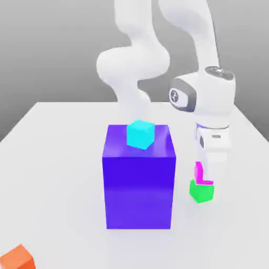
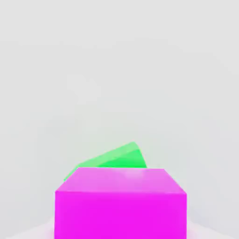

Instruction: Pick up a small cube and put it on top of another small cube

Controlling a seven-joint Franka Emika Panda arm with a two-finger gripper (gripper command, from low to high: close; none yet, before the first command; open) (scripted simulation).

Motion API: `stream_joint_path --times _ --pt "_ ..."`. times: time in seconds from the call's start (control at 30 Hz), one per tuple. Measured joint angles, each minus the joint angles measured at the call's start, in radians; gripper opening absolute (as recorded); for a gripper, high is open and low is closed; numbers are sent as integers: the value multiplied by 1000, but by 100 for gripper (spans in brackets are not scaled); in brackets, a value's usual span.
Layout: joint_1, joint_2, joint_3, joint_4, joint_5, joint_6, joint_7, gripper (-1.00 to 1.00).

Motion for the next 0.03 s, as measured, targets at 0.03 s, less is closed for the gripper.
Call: stream_joint_path --times 0.03 --pt "0 0 0 0 0 0 0 100"
